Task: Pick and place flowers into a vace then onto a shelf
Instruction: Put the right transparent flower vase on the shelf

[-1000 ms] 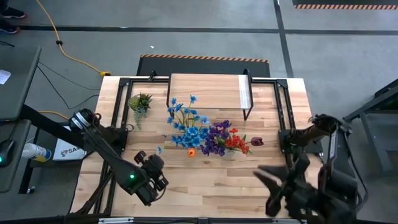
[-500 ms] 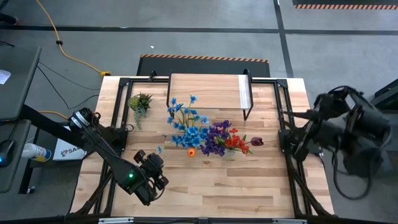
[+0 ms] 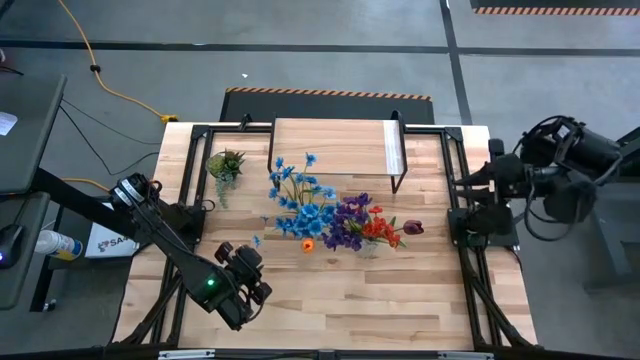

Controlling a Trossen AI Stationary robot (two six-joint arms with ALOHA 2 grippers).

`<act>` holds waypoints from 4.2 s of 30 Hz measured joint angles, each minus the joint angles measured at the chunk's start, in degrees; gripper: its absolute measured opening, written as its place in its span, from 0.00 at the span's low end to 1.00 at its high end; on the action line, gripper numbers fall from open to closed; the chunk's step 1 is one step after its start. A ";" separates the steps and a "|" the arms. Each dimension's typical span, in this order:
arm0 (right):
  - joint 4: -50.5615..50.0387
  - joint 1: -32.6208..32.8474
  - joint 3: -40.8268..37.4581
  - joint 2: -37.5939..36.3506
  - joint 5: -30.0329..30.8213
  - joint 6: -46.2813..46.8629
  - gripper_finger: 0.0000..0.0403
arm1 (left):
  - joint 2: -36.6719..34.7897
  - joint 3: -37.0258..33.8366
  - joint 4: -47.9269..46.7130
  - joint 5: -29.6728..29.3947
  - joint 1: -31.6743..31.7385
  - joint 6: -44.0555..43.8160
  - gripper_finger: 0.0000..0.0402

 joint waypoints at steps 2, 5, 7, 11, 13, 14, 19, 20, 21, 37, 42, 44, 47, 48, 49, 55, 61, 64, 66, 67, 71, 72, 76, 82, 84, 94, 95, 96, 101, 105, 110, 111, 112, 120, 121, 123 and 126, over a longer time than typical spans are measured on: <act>0.01 0.00 -4.16 -3.30 -2.97 4.27 0.21 | 0.00 -0.02 0.14 0.00 0.00 -0.09 0.28; -0.06 0.00 -10.26 -7.82 -7.87 10.18 0.21 | 0.00 -0.02 0.38 0.03 0.00 -0.76 0.28; -0.17 -0.02 -14.26 -10.53 -10.59 13.46 0.21 | 0.00 -0.02 0.59 0.07 0.00 -1.30 0.28; -0.01 0.00 -22.14 -14.45 -15.27 18.75 0.21 | 0.00 -0.02 1.38 0.07 0.00 -1.45 0.28; 0.23 0.00 -25.77 -15.90 -17.15 21.25 0.21 | 0.00 -0.02 1.67 0.09 0.00 -1.48 0.28; 0.52 0.00 -27.68 -16.54 -17.84 22.20 0.21 | 0.00 -0.02 1.88 0.11 0.00 -1.50 0.28; 4.98 0.00 -36.57 -17.56 -18.95 22.66 0.21 | 0.00 -0.04 3.24 0.17 0.00 -1.57 0.28; 5.64 0.00 -38.19 -17.58 -19.04 22.84 0.21 | 0.00 -0.04 3.45 0.19 0.00 -1.57 0.28; 6.26 0.02 -39.67 -17.59 -19.14 23.34 0.21 | 0.00 -0.04 3.79 0.17 0.00 -1.57 0.28; 22.64 -0.18 -58.08 -17.67 -18.14 27.17 0.21 | 0.02 -0.04 4.46 0.19 0.00 -1.48 0.28; 27.74 -2.83 -60.69 -17.65 -17.30 26.19 0.21 | 0.02 -0.04 4.48 0.19 0.00 -1.44 0.28; 28.43 -4.20 -61.33 -17.67 -17.33 25.68 0.21 | 0.02 -0.04 4.48 0.17 0.00 -1.44 0.28; 29.76 -6.29 -62.12 -17.65 -18.37 25.11 0.21 | 0.02 -0.04 4.48 0.17 0.00 -1.44 0.28; 30.12 -7.01 -62.41 -17.65 -19.20 25.05 0.21 | 0.02 -0.04 4.46 0.17 0.00 -1.44 0.28; 30.69 -7.76 -62.77 -17.67 -20.39 25.03 0.21 | 0.02 -0.04 4.47 0.17 0.00 -1.44 0.28; 38.03 -11.03 -64.56 -17.65 -23.30 20.94 0.21 | 0.02 -0.04 4.43 0.17 0.00 -1.44 0.28; 41.76 -14.73 -64.60 -16.71 -24.85 15.68 0.24 | 0.02 -0.04 4.45 0.17 0.00 -1.44 0.28; 43.11 -16.38 -64.60 -15.63 -26.25 12.94 0.32 | 0.02 -0.04 4.46 0.17 0.00 -1.46 0.28; 44.64 -17.29 -64.60 -14.72 -25.95 11.06 0.38 | 0.03 -0.04 4.46 0.17 0.00 -1.45 0.28; 45.50 -17.79 -64.60 -14.21 -25.53 10.11 0.41 | 0.04 -0.04 4.46 0.17 0.00 -1.46 0.28; 48.81 -19.30 -64.60 -11.55 -24.12 6.73 0.51 | 0.03 -0.04 4.46 0.17 0.00 -1.46 0.28; 49.61 -19.58 -64.60 -10.81 -23.58 6.11 0.52 | 0.04 -0.04 4.46 0.17 0.00 -1.46 0.28; 53.05 -20.34 -64.60 -7.58 -21.90 3.63 0.56 | 0.04 -0.04 4.46 0.17 0.00 -1.46 0.28; 60.00 -20.37 -64.60 -2.50 -19.93 1.80 0.55 | 0.04 -0.04 4.46 0.17 0.00 -1.46 0.28; 61.86 -20.37 -64.60 -0.71 -18.98 1.80 0.56 | 0.04 -0.04 4.46 0.17 0.00 -1.46 0.28; 65.79 -20.35 -64.58 6.34 -18.96 1.92 0.57 | 0.04 -0.04 4.39 0.17 0.00 -1.44 0.28; 65.79 -20.35 -64.58 6.55 -19.37 2.30 0.57 | 0.04 -0.04 4.39 0.17 0.00 -1.44 0.28; 65.79 -20.35 -64.58 6.61 -20.17 2.86 0.57 | 0.04 -0.04 4.37 0.17 0.00 -1.44 0.28; 65.82 -20.35 -64.56 6.45 -22.59 3.52 0.57 | 0.04 -0.04 4.29 0.17 0.00 -1.44 0.28; 66.35 -20.35 -64.53 6.39 -22.88 3.27 0.57 | 0.04 -0.04 4.14 0.17 0.00 -1.44 0.28; 66.61 -20.36 -64.53 6.39 -20.87 1.30 0.56 | 0.04 -0.04 3.99 0.17 0.01 -1.44 0.28; 67.07 -20.39 -64.53 6.37 -20.35 0.82 0.57 | 0.04 -0.04 4.00 0.17 0.00 -1.42 0.28; 67.61 -20.39 -64.53 6.38 -20.23 0.24 0.57 | 0.04 -0.04 4.00 0.17 0.02 -1.42 0.28; 70.30 -20.61 -64.50 6.37 -19.98 -8.49 0.58 | 0.04 -0.04 4.00 0.17 0.00 -1.41 0.28; 70.27 -20.61 -64.49 6.39 -19.38 -8.51 0.59 | 0.04 -0.04 4.00 0.19 0.00 -1.41 0.28; 70.25 -20.61 -64.49 6.37 -18.56 -8.51 0.59 | 0.04 -0.04 4.01 0.40 0.01 -1.41 0.28; 70.23 -20.61 -64.49 6.37 -18.94 -8.18 0.59 | 0.04 -0.04 4.00 1.87 0.02 -1.40 0.28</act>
